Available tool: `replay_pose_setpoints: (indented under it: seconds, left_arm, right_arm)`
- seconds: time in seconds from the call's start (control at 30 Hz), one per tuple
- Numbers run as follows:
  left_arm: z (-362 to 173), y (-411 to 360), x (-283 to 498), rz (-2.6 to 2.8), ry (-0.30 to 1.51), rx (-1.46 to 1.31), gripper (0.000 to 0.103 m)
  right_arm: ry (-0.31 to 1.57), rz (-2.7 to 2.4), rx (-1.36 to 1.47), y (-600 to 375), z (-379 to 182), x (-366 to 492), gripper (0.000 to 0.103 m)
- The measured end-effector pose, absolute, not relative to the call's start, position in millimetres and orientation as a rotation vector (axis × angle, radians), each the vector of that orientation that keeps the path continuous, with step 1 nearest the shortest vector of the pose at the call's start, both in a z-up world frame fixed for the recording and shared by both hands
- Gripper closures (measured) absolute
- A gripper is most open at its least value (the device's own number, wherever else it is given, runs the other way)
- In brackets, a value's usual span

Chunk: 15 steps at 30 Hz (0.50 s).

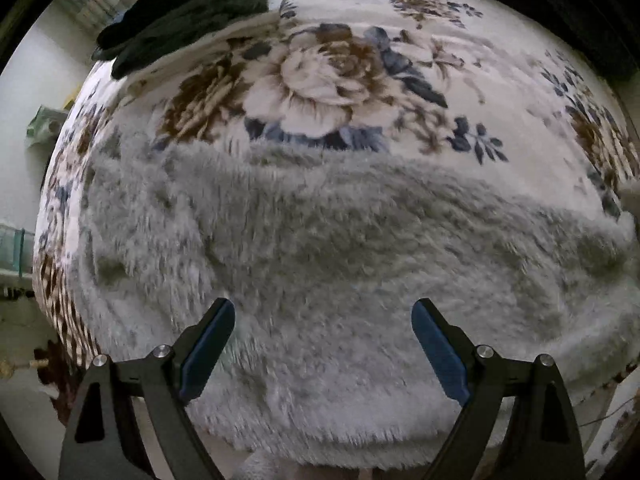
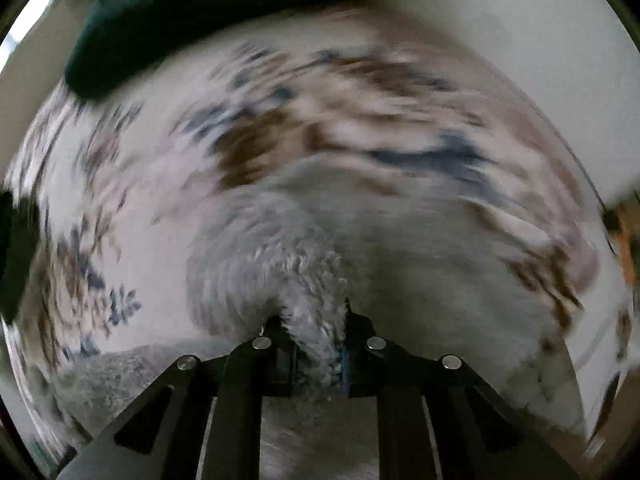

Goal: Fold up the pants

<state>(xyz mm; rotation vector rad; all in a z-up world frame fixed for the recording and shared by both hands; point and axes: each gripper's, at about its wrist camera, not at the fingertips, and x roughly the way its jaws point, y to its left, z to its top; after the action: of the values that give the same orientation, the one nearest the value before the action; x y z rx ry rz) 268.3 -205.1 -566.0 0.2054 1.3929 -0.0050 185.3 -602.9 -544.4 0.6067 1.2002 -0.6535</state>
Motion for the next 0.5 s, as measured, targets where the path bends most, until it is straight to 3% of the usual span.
replay_pose_setpoints:
  seconds: [0.1, 0.2, 0.27, 0.33, 0.5]
  left_arm:
    - [-563.6, -213.7, 258.0, 0.006, 1.396, 0.205, 0.013]
    - [-568.5, -225.2, 251.0, 0.004, 1.424, 0.230, 0.012]
    - [-570.5, -230.8, 248.6, 0.002, 1.441, 0.238, 0.013]
    - [-570.1, -237.0, 247.0, -0.004, 1.445, 0.254, 0.012]
    - [-565.5, -242.7, 248.7, 0.003, 1.435, 0.286, 0.013]
  right_arm:
    - [1.155, -0.726, 0.762, -649.3, -558.3, 123.4, 0.088]
    - [1.211, -0.697, 0.979, -684.6, -607.5, 77.4, 0.085]
    - [1.248, -0.753, 1.087, -694.8, -629.6, 50.4, 0.065]
    - [1.213, -0.772, 1.174, -699.6, -633.7, 30.1, 0.051]
    - [1.056, -0.751, 1.303, -699.1, -612.1, 8.0, 0.051]
